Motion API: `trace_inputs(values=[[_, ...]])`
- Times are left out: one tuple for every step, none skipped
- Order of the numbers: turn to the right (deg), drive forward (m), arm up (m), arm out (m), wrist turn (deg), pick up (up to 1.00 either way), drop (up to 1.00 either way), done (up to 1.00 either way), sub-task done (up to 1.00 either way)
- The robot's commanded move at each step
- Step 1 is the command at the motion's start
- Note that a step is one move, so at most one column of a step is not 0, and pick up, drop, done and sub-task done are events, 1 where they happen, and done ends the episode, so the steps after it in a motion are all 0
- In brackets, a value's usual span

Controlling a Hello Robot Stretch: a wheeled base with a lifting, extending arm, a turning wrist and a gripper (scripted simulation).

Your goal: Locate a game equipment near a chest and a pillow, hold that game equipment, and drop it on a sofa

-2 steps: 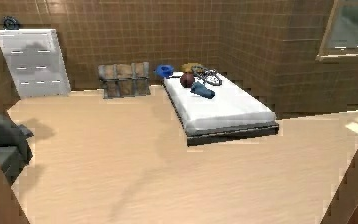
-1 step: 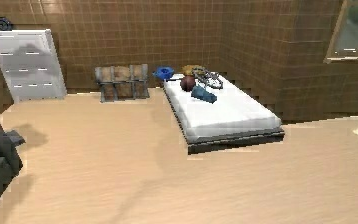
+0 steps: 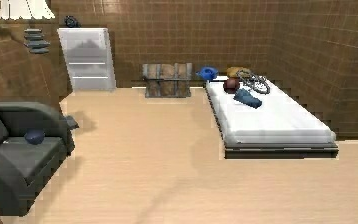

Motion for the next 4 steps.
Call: trace_inputs(values=[[0.0,1.00,0.00,0.00,0.0,0.00,0.00,0.00,0.00],[0.0,1.00,0.00,0.00,0.0,0.00,0.00,0.00,0.00],[-6.0,0.00,0.00,0.00,0.0,0.00,0.00,0.00,0.00],[0.0,0.80,0.00,0.00,0.0,0.00,0.00,0.00,0.00]])
